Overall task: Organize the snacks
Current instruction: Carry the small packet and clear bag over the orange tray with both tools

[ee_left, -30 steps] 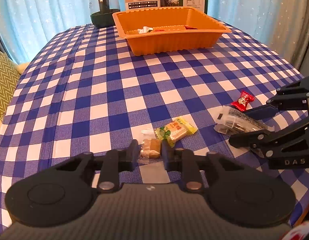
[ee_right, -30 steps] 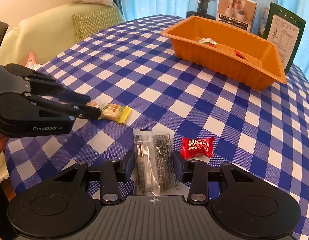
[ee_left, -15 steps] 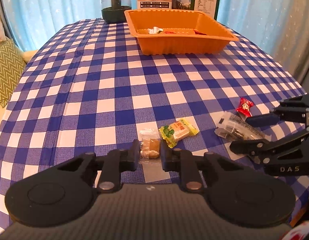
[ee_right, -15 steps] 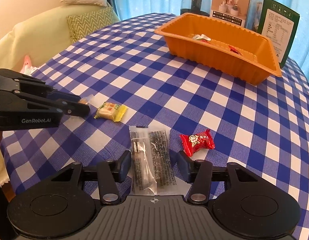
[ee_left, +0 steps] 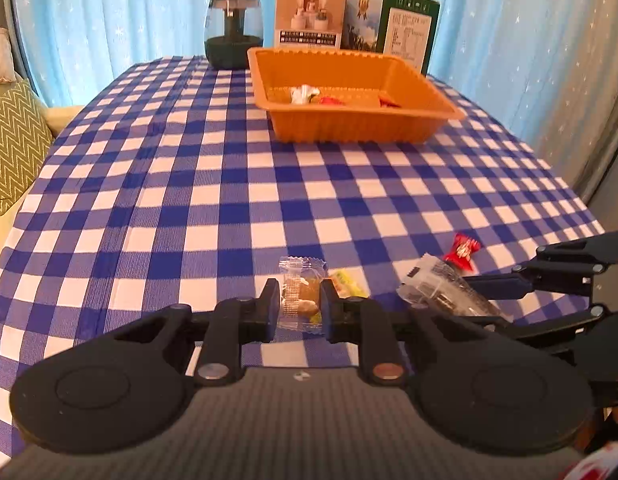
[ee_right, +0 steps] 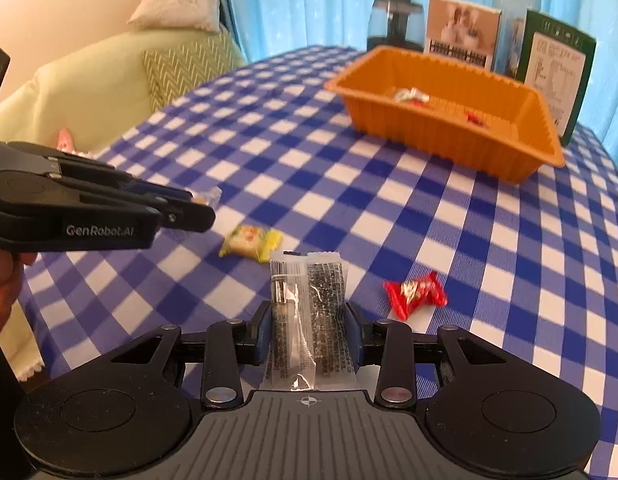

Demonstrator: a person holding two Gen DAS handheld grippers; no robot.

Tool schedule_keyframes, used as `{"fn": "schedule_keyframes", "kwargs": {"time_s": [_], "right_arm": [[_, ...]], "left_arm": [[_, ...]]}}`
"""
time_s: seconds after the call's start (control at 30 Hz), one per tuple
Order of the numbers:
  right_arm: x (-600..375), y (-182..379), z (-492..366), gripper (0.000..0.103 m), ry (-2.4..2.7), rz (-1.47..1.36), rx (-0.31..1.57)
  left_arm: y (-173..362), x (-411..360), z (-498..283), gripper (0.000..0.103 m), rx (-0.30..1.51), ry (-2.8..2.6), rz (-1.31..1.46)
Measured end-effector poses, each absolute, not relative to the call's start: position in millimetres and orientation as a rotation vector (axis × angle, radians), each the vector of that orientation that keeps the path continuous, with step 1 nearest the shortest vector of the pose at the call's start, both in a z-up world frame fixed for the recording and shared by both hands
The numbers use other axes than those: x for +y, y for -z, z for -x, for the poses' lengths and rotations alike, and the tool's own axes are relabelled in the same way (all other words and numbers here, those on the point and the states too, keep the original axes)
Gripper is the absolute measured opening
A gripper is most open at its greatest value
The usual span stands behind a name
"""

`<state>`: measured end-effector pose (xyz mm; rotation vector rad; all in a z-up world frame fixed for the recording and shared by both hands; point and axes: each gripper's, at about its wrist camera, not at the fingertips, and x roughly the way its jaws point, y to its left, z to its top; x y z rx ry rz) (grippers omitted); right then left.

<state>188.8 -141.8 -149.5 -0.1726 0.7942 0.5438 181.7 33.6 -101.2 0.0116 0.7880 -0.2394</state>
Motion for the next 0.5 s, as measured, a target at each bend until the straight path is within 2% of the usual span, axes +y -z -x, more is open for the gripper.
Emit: {"fn": "schedule_keyframes", "kwargs": {"time_s": [0.5], "right_arm": [[-172, 103, -216, 0.038, -0.393, 0.043, 0.673]], "left_arm": [[67, 20, -202, 0.019, 0.716, 0.260, 0.016]]}}
